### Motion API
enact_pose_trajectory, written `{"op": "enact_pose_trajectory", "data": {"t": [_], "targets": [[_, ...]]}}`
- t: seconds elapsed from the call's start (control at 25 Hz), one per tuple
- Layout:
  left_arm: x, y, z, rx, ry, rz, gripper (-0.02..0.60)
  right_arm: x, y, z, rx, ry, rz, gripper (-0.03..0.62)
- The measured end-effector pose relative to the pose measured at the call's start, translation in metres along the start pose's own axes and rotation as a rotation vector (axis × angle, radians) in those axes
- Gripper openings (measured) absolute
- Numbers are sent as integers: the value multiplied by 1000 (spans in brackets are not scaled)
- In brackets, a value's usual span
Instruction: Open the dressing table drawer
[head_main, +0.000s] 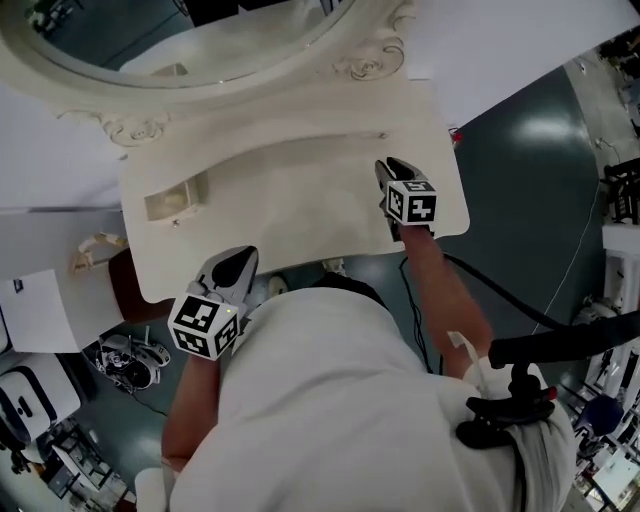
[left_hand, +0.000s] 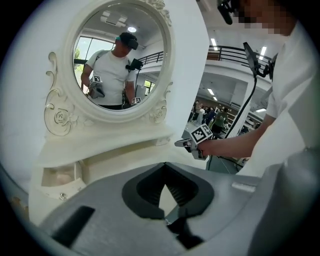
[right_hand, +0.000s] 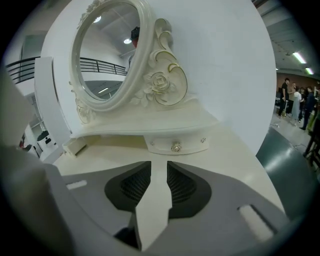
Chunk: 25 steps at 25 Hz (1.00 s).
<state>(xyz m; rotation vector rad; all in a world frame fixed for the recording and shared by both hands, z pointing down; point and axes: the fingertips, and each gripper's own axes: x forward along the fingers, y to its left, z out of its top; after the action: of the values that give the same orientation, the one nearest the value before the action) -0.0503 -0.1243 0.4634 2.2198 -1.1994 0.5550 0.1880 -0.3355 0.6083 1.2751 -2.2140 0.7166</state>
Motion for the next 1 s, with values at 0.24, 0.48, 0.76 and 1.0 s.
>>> {"op": "enact_pose_trajectory", "data": {"t": [0.24,0.48,0.76,1.0], "targets": [[11,-4,10,-36,-7,83,2,36,-28,10,42,11,42,135],[21,-7,11,-58,3,116,2,54,-37,19,60,7,82,153],[26,-4,15,-57,14,140,3,69,-41,25,79,-5,82,122],[26,-3,15,-54,14,151,2,71,-41,26,70,-11,82,95]]}}
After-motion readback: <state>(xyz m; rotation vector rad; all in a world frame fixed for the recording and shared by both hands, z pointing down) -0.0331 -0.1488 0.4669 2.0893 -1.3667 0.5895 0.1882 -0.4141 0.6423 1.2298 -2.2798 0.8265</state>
